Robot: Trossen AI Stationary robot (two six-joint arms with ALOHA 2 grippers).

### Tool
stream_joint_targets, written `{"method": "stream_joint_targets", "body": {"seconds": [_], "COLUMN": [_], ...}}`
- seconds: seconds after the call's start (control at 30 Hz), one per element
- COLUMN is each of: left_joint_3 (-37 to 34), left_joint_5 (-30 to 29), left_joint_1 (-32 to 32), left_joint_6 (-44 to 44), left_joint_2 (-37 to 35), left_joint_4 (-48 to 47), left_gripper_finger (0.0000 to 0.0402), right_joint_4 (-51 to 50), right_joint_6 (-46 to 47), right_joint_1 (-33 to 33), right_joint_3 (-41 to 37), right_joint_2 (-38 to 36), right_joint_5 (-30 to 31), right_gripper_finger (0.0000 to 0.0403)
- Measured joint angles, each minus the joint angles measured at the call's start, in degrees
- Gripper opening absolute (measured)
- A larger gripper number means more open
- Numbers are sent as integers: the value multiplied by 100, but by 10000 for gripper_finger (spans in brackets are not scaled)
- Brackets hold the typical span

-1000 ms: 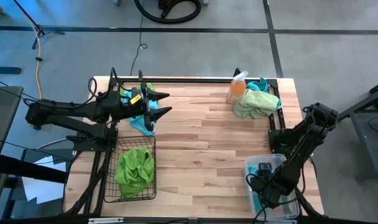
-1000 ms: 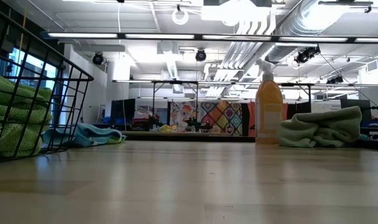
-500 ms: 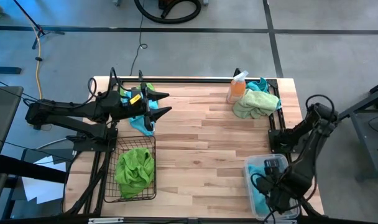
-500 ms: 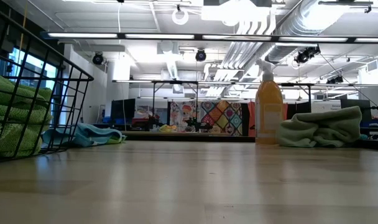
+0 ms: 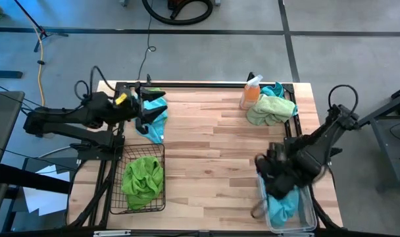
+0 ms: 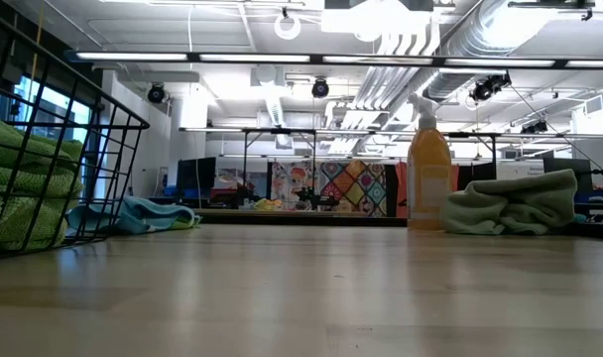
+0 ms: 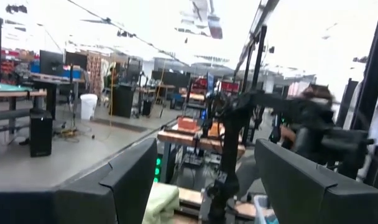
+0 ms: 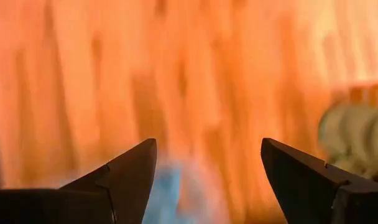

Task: Sort microfiber towel by color & place in baskets
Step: Put the blue microfiber cloth into the transparent bin

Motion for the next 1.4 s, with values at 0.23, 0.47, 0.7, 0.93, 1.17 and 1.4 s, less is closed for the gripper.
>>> {"method": "stream_joint_targets", "body": {"seconds": [0.23,0.47,0.7,0.93,1.17,1.4], "left_joint_3": [1,1,1,6,6,6], "left_joint_5": [1,2,4,142,310,311], "left_joint_1": [0,-2,-2,-2,-25,-121], "left_joint_6": [-128,-151,-149,-146,0,53], "left_joint_2": [-227,-216,-129,83,272,416], "left_joint_4": [-16,-136,-301,-337,-736,-725], "left_gripper_finger": [257,257,257,257,257,257], "right_joint_4": [3535,7680,10124,9571,8857,8317], "right_joint_6": [-1229,-2386,-2409,-3825,-5576,-5175], "right_joint_1": [-1324,-2665,-3803,-4087,-4087,-4087], "right_joint_3": [-1420,-2961,-3082,-1917,-1207,-1116], "right_joint_2": [-707,-846,-710,-718,-716,-716], "right_joint_5": [501,-286,-1599,-2297,-1618,-1494], "right_gripper_finger": [287,287,287,287,287,287]}}
